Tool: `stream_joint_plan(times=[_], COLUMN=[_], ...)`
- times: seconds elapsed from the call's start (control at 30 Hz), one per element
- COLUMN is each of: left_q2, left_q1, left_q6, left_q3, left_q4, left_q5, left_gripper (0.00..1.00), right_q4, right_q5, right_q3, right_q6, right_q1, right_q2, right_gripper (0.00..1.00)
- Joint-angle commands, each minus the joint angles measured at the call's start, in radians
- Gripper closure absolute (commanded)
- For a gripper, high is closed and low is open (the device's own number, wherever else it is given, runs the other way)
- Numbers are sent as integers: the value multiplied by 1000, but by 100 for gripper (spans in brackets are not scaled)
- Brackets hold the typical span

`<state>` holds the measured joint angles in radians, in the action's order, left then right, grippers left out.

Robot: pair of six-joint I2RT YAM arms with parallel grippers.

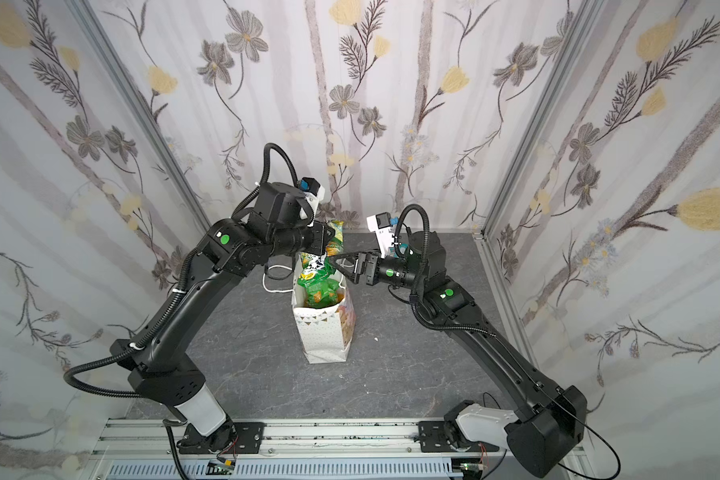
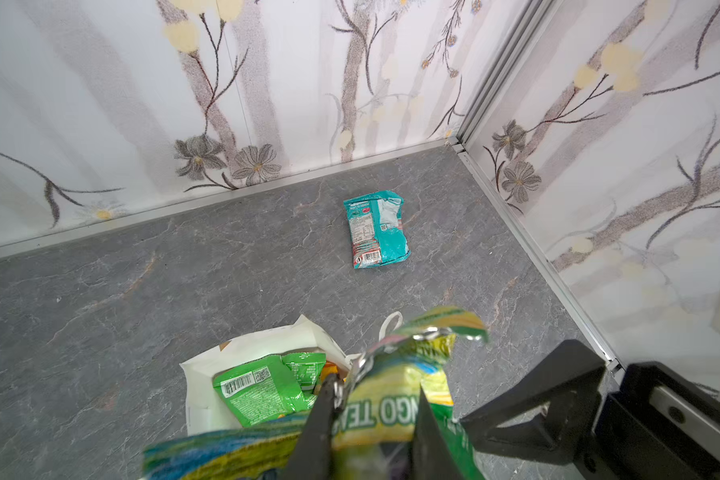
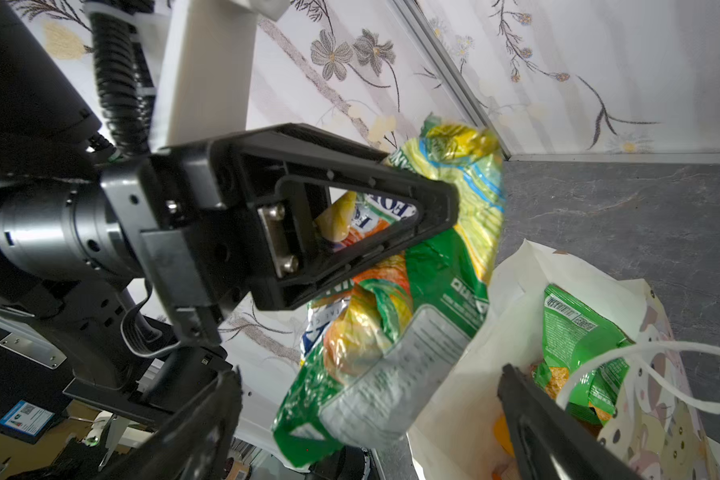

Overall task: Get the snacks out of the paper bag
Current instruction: 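Grasp the green mango tea pack with the left gripper and lift it, then hold the mango tea pack up while the right gripper grasps it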

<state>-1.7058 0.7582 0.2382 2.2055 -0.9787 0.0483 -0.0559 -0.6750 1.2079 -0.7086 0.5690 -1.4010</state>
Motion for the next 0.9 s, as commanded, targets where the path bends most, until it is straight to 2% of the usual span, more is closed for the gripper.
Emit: stream_joint_plan(times=[0.0, 0.13, 0.37, 0.43, 0.67, 0.77, 0.87], left_q2=[6, 8, 12, 18, 34, 48, 74], left_q1=[10, 18, 19, 18, 18, 18, 18], left_q6=[0, 14, 18, 19, 13, 9, 3], left_q3=[-6, -6, -8, -11, -16, -28, -58], left_q4=[63, 69, 66, 70, 78, 87, 110], left_q5=[-2, -7, 3, 2, 16, 23, 20], left_gripper=[100, 100, 99, 95, 82, 73, 59], right_q4=[-85, -91, -65, -62, -60, -49, -34], right_q5=[-31, -26, -2, 2, 15, 20, 26], right_q3=[10, 24, 38, 38, 48, 56, 69], right_q6=[-40, -50, -51, -50, -44, -39, -30], right_q1=[16, 35, 43, 42, 43, 43, 40], right_q2=[-24, -55, -76, -75, -70, -70, -72], right_gripper=[12, 21, 49, 53, 78, 86, 94])
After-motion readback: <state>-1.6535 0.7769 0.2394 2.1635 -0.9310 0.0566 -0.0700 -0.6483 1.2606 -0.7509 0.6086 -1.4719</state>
